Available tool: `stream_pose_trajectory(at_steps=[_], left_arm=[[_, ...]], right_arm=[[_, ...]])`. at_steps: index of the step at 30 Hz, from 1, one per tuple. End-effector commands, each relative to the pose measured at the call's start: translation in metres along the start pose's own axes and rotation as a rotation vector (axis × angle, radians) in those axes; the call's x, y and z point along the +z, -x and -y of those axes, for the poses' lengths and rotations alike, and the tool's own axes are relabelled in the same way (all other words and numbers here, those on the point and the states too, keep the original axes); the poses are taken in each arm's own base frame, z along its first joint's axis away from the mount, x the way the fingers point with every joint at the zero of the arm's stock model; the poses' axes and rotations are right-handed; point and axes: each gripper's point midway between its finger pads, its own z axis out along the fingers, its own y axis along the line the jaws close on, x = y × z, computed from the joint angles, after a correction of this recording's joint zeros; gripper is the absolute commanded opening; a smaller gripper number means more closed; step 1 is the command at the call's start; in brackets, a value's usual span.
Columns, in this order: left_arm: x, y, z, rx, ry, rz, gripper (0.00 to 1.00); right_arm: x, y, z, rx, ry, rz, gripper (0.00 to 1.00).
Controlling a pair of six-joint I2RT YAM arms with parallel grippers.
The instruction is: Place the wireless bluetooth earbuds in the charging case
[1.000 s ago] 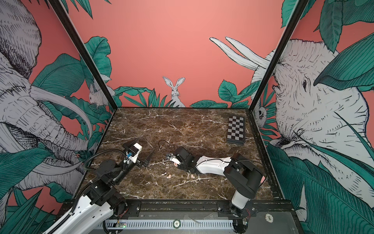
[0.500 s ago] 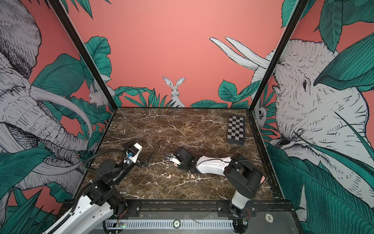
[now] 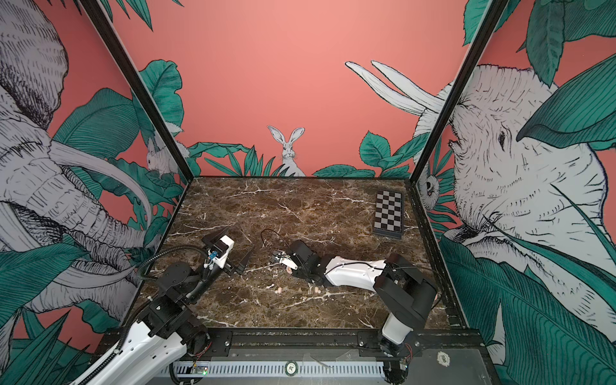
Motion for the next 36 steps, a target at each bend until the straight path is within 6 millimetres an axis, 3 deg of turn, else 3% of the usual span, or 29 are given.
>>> stream_pose_trajectory(at_steps=[1, 11, 14, 15, 22, 26, 30, 36], left_arm=[[0.001, 0.001, 0.002, 0.006, -0.002, 0.016, 0.99], [0.002, 0.000, 0.001, -0.018, 0.004, 0.011, 0.99], [0.003, -0.003, 0.000, -0.061, 0.009, -0.006, 0.99], [0.004, -0.002, -0.002, -0.081, 0.017, -0.007, 0.99], [0.001, -0.006, -0.019, -0.292, 0.112, -0.041, 0.99], [0.001, -0.010, -0.024, -0.351, 0.140, -0.087, 0.99], [0.004, -0.019, -0.027, -0.315, 0.158, -0.198, 0.99], [-0.003, -0.043, -0.028, -0.335, 0.178, -0.451, 0.99]], right_arm=[[-0.022, 0.029, 0.018, 0.040, -0.045, 0.098, 0.34], [-0.068, 0.056, 0.047, 0.116, -0.132, 0.225, 0.43], [-0.086, 0.062, 0.063, 0.180, -0.183, 0.261, 0.71], [-0.092, 0.065, 0.068, 0.207, -0.192, 0.280, 0.97], [-0.148, 0.082, 0.106, 0.510, -0.256, 0.425, 0.98], [-0.175, 0.064, 0.124, 0.790, -0.321, 0.495, 0.98], [-0.205, 0.069, 0.116, 0.915, -0.189, 0.631, 0.98], [-0.197, 0.055, 0.096, 0.947, -0.097, 0.496, 0.98]])
